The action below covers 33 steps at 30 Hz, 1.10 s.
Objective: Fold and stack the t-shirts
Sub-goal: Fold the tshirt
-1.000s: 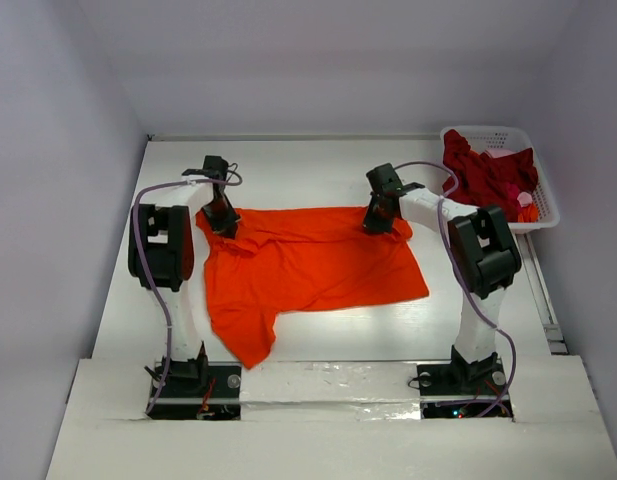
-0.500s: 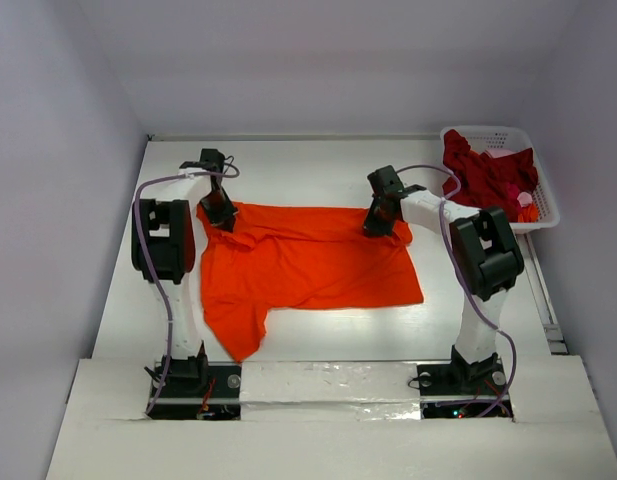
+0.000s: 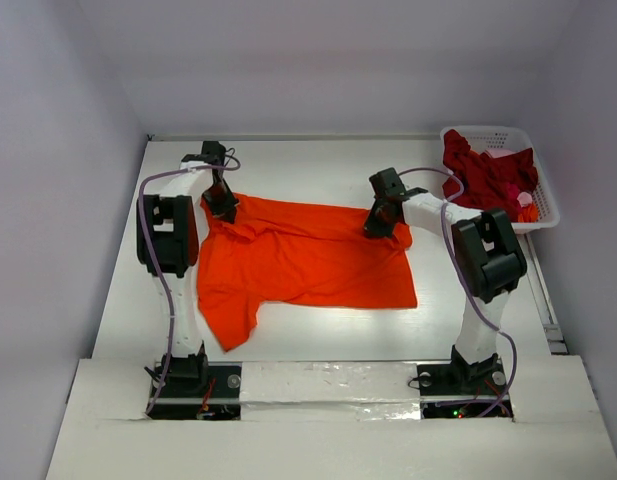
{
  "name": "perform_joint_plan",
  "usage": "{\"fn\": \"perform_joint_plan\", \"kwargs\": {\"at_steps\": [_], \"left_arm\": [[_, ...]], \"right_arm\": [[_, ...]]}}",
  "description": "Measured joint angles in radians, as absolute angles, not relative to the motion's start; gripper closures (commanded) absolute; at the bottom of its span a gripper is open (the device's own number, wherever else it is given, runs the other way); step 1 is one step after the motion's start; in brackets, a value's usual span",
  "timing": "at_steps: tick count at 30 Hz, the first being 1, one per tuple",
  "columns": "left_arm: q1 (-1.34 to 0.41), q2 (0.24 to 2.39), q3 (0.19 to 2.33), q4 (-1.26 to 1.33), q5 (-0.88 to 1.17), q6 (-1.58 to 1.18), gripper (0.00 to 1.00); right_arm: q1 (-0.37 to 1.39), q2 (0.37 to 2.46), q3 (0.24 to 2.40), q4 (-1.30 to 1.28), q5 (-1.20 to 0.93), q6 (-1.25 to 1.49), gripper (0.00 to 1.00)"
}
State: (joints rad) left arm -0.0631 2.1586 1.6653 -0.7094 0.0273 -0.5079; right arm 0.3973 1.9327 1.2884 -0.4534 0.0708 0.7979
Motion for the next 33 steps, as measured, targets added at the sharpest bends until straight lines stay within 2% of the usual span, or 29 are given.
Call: {"fn": "perform_joint_plan", "kwargs": {"at_steps": [25, 33], "left_arm": [[-0.070, 2.160, 1.700, -0.705, -0.034, -0.509, 1.00], [-0.070, 2.024, 1.700, -0.709, -0.097, -0.509, 1.00]], "right_arm": [[0.387, 1.930, 1.290, -0.464, 0.076, 0.801, 1.00], [0.387, 1.925, 1.295, -0.498, 0.104, 0.783, 1.00]]}}
